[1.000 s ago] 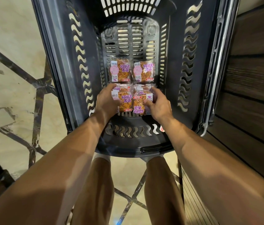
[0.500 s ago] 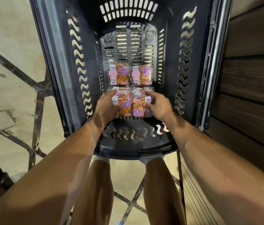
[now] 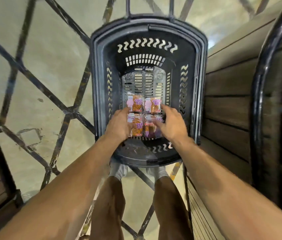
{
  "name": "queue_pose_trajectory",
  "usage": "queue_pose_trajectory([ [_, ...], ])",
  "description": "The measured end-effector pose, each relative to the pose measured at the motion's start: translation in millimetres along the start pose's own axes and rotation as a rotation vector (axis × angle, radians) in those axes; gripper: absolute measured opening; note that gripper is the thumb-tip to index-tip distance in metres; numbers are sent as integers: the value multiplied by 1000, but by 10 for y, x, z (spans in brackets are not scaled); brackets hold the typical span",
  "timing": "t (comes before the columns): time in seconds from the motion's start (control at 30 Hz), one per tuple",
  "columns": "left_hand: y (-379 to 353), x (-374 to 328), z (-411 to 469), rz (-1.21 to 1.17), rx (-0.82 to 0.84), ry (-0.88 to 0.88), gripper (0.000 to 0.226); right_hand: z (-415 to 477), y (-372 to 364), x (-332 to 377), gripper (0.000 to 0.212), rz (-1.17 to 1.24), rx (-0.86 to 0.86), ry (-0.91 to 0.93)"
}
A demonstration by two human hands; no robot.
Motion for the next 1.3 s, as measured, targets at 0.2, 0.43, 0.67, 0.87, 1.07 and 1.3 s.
queue_pose_trajectory([
  [0.2, 1437, -901, -1147, 322, -194, -205, 56, -798, 1369, 1096, 66, -206, -108, 192],
  [0.43, 3096, -2071, -2902, 714, -566, -251, 54, -2099, 3160, 2189, 62, -310, -358, 304],
  [0.67, 4053, -3113, -4370, 747, -790, -287, 59, -3529, 4841, 2585, 62, -384, -646, 395],
  [0.87, 4510, -4170, -5240, 748, -871, -440, 56, -4489, 5859, 2510, 62, -380, -846, 321],
  [1.07, 4277, -5110, -5850, 921, -915, -709, 61, -5217, 6364, 1958, 62, -278, -942, 137],
  [1.3, 3372, -5611, -6347, 1043, -848, -1007, 54, -6136, 6160, 808, 58, -147, -1021, -186],
])
Point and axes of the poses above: each hand's wrist, its own z-axis towards the middle knuckle, its own y-axis out of the back of the hand, x = y × z, the point moved 8 cm from there along z, towards the middle knuckle
